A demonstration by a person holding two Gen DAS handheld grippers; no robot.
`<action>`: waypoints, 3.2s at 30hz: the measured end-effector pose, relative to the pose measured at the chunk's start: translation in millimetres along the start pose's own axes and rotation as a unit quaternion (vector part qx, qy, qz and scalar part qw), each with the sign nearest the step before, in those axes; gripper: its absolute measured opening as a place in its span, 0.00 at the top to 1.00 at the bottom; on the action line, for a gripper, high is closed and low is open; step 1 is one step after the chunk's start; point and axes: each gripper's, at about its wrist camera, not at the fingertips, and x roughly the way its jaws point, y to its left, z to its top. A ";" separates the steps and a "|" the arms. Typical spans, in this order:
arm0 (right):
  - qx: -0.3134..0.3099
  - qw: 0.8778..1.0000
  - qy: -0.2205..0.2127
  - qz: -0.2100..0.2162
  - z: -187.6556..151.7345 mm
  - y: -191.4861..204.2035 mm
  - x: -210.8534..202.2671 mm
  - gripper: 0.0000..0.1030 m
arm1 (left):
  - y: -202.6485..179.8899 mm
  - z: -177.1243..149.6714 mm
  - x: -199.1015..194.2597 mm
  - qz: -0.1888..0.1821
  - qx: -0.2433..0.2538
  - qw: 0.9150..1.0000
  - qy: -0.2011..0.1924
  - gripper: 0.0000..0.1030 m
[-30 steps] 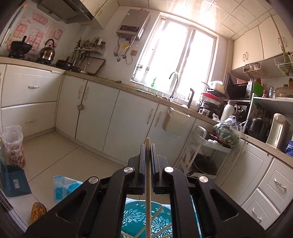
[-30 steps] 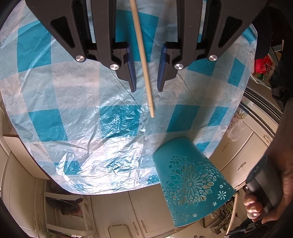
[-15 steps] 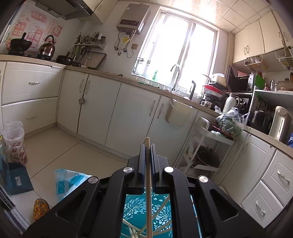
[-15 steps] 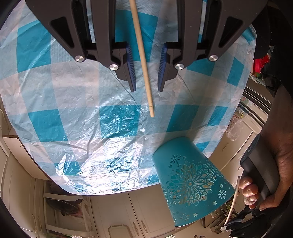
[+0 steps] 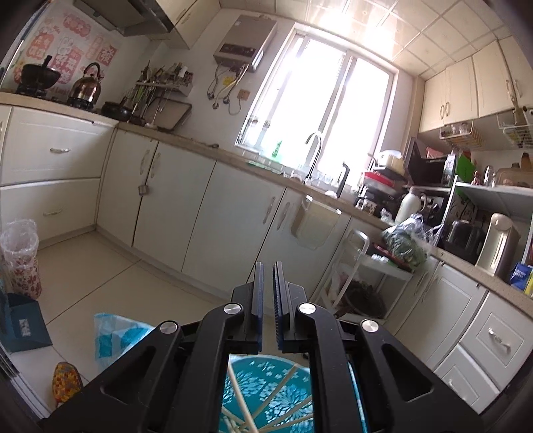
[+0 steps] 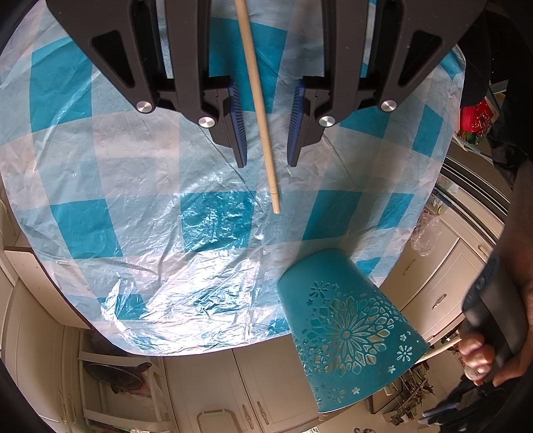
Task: Organize utensils
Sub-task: 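Lift the left gripper's stick over the teal basket and open to drop it, then lift the right gripper's stick over the teal basket and open to drop it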
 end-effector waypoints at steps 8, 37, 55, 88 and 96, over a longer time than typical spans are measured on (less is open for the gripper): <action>0.002 1.000 0.001 0.001 0.2 -0.1 -0.1 0.76 | 3.1 2.0 15.0 0.017 0.007 0.996 0.089 0.95; 0.010 1.000 0.004 0.011 0.0 -3.6 -2.2 0.74 | 61.6 -29.5 117.5 0.003 -0.074 0.941 0.330 0.91; 0.011 1.000 0.004 0.012 1.3 -3.0 -1.3 0.73 | 14.3 37.2 67.6 -0.002 -0.044 0.983 0.178 0.93; -0.095 0.992 0.009 -0.078 -3.6 25.5 4.3 0.92 | 5.0 -5.3 38.7 -0.075 -0.031 0.928 0.364 0.44; 0.001 0.999 -0.025 0.043 9.3 -2.3 -28.7 0.94 | 30.7 30.6 -48.6 -0.062 -0.033 0.960 0.271 0.39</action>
